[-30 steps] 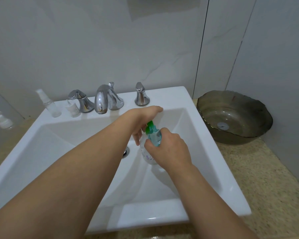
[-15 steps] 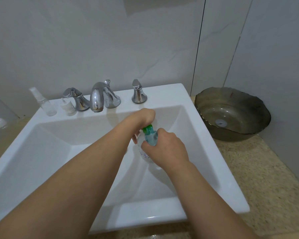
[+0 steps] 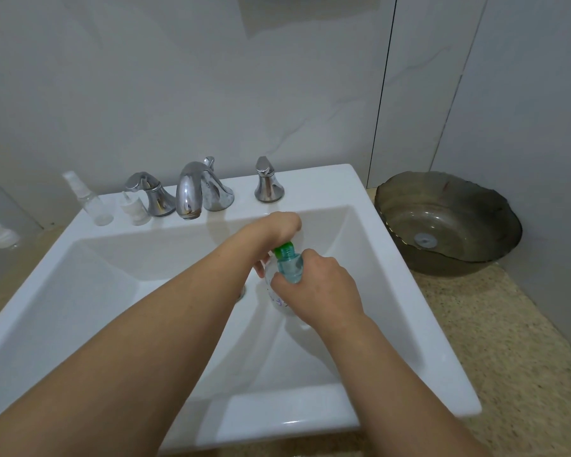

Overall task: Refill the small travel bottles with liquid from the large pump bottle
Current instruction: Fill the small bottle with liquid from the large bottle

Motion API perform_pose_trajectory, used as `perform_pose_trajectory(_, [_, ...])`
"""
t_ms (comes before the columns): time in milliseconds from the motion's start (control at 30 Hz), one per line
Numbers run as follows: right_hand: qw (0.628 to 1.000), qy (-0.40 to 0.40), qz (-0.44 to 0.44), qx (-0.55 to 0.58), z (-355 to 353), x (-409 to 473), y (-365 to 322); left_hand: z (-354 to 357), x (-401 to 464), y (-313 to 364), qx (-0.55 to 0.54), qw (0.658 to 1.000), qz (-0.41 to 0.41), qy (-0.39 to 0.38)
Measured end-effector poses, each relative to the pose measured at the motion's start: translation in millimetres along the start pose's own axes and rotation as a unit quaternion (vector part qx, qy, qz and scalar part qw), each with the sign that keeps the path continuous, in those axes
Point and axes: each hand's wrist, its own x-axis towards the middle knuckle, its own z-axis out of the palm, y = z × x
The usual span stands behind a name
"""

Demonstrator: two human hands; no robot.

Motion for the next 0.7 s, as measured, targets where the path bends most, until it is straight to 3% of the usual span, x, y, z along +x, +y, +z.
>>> perform_pose_trajectory(300, [1.000,0.023,-0.009,0.019,-3,-1,-1,-14,-3,3,-0.010,0.998,-0.024,-0.066])
perform_pose_trajectory(700, [1.000,-0.006,0.001,0.015,-1,1,0,0,-3,2,0.004,1.000,0.002,0.011])
